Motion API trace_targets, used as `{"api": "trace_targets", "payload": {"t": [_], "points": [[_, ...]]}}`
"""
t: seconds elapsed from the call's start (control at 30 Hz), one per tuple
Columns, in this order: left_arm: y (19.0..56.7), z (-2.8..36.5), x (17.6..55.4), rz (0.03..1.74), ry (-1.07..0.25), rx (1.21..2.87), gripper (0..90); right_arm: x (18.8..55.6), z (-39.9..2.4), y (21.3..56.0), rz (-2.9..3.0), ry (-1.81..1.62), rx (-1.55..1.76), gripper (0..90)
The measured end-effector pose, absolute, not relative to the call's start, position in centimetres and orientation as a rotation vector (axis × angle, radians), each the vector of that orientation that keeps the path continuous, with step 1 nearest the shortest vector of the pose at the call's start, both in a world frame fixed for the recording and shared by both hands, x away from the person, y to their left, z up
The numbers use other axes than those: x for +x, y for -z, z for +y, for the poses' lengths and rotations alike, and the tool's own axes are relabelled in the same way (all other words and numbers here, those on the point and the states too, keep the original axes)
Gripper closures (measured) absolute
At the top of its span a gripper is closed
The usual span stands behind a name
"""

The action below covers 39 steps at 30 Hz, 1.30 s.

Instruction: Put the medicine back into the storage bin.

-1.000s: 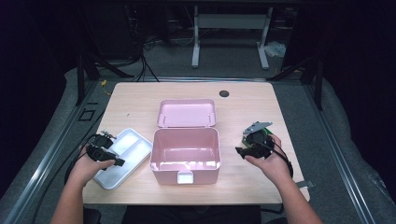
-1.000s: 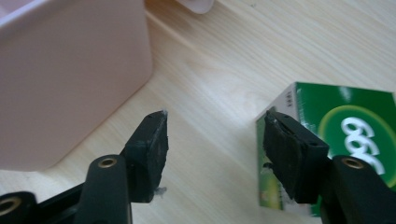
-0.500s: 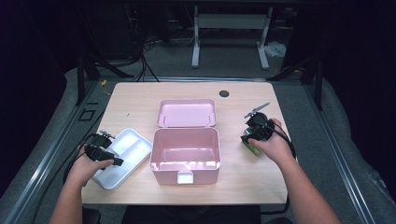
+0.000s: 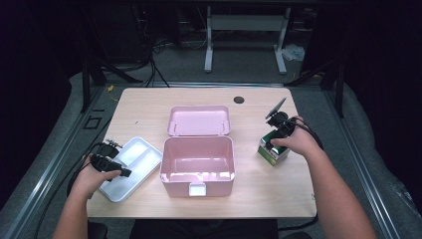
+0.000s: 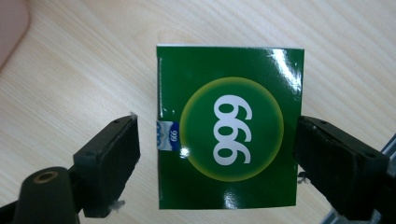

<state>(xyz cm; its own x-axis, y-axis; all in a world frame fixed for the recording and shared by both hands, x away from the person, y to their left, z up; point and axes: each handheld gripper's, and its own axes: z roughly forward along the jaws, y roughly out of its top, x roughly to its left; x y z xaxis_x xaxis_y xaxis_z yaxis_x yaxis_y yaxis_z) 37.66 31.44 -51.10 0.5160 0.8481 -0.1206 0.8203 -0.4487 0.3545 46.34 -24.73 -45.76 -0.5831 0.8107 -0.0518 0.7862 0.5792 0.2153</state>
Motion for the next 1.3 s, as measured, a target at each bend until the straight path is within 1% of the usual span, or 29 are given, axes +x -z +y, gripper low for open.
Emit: {"api": "trace_targets", "payload": {"t": [0.47,0.83,1.3], "points": [[51.2,31.5,37.7,1.388,-0.103,2.392,42.9,48.0,-25.6,46.5,2.726,-0.208,1.442,14.2],[51.2,31.5,37.6,1.390,-0.103,2.389,42.9,48.5,-25.6,47.1,2.751,-0.180,1.464,13.7],[51.2,31.5,37.6,1.395,-0.101,2.382,42.9,48.4,-25.5,47.0,2.756,-0.176,1.447,15.5]]}}
